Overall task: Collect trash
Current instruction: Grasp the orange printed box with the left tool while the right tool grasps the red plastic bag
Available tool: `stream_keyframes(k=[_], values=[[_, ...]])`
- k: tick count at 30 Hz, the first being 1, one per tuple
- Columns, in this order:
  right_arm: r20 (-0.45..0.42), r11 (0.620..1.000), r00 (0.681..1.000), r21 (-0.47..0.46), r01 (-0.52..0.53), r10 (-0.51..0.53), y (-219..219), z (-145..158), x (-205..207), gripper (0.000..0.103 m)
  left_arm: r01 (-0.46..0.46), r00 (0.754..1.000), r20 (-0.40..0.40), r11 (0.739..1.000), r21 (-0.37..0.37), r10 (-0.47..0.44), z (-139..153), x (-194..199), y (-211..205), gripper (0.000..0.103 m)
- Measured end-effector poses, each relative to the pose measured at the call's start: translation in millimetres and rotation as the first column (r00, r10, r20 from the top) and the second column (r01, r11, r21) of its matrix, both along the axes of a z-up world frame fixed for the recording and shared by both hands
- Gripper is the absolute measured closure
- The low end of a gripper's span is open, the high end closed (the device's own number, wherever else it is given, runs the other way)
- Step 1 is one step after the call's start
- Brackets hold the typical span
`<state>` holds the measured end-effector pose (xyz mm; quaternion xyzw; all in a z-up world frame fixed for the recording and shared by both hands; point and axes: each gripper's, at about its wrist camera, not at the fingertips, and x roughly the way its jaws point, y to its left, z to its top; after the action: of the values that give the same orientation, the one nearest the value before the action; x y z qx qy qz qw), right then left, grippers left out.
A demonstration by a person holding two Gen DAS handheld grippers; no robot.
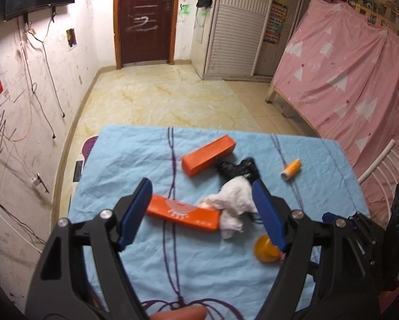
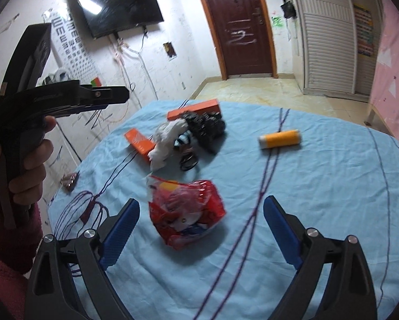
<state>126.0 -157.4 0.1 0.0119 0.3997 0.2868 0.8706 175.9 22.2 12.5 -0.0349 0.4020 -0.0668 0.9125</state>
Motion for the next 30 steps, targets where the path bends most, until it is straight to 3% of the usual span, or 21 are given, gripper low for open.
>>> stream_keyframes(k=[7,9,12,19,30], values=[[-0.027,0.999,0.999,-0.034,-0.038,0.038,14.3,-9.3,4.2,0.016,0.07,0.995,-0.07,0.995,0.065,-0.065,-31.7,4.9,4.0,0.028],[-0.031,0.998,0.999,-0.037,-0.045,0.043,15.1,-9.7,5.2,0.016,0.095,0.993,-0.083,0.993,0.073,-0.089,-38.6,6.8,4.2,0.014],[-0.04,0.998,0.998,-0.041,-0.05,0.049,15.9,-11.1,5.5,0.016,0.115,0.991,-0.083,0.989,0.097,-0.107,-46.5,10.5,5.1,0.011],[-0.053,0.996,0.997,-0.062,-0.065,0.061,19.0,-13.7,6.8,0.016,0.169,0.981,-0.113,0.977,0.128,-0.155,-62.0,19.9,5.9,0.008],[-0.075,0.996,0.995,-0.047,-0.073,0.07,22.6,-14.3,11.1,0.016,0.21,0.971,-0.138,0.971,0.115,-0.193,-76.1,31.3,5.0,0.007]])
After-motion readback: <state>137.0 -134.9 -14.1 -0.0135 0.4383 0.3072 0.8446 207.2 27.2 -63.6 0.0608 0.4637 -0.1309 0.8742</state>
